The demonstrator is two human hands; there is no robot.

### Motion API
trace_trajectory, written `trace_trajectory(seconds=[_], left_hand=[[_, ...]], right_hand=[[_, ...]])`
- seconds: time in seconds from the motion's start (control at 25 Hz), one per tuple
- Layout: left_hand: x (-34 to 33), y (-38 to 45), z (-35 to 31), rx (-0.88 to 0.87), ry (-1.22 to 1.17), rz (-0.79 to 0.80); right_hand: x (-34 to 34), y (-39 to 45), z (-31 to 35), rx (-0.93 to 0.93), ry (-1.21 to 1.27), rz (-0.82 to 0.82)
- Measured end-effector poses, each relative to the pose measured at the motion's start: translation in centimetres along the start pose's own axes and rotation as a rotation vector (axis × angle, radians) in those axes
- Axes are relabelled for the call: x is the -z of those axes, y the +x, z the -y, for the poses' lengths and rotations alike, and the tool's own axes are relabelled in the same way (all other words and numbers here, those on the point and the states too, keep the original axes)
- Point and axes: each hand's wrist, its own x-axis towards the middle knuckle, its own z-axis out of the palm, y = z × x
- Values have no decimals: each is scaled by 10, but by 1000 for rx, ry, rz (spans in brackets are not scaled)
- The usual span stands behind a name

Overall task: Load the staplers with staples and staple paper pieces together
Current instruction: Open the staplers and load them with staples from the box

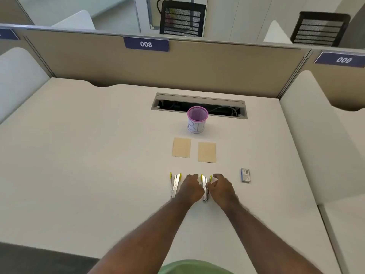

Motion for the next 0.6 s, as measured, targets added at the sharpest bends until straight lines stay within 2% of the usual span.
trace_trajectory(seconds=[0.2, 0.4, 0.6], left_hand=[[-2, 0, -8, 91, -296, 79], [-2, -8, -11, 156, -612, 116], [6, -7, -3, 116, -766, 151]], right_hand=[[-5, 5, 4, -136, 208, 73], [-2, 7, -2, -169, 362, 44], [15, 6, 2, -63, 382, 84]])
